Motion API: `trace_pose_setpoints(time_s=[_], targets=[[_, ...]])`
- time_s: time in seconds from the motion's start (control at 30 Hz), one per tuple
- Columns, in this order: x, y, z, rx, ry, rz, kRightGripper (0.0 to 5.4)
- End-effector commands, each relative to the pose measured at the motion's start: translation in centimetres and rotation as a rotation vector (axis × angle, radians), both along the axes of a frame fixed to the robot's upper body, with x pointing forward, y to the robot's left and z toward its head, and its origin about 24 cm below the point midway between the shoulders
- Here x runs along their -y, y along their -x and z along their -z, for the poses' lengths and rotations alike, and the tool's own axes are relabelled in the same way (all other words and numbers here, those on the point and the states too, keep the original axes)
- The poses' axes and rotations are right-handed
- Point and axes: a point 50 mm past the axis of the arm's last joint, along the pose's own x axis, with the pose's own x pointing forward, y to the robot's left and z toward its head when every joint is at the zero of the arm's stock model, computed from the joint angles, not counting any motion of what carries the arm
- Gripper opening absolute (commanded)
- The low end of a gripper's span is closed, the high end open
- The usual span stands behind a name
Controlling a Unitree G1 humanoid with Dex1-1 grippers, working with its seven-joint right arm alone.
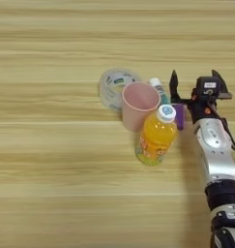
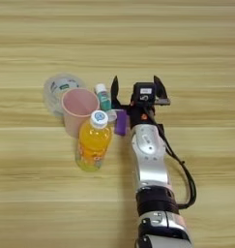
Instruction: Move the objects on the table
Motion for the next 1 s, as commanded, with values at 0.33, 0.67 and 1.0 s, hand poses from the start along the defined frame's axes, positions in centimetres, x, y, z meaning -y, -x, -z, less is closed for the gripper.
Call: trace_pose_setpoints(time_s=[0.33, 0.67, 1.0], targets=[[-0.06, -1.43, -3.7, 0.145, 0.031, -0.009, 5.38], [-0.03, -1.45, -3.79, 0.153, 0.04, -0.003, 5.38], [0.23, -1.01, -4.63, 0.196, 0.031, 0.008, 5.38]])
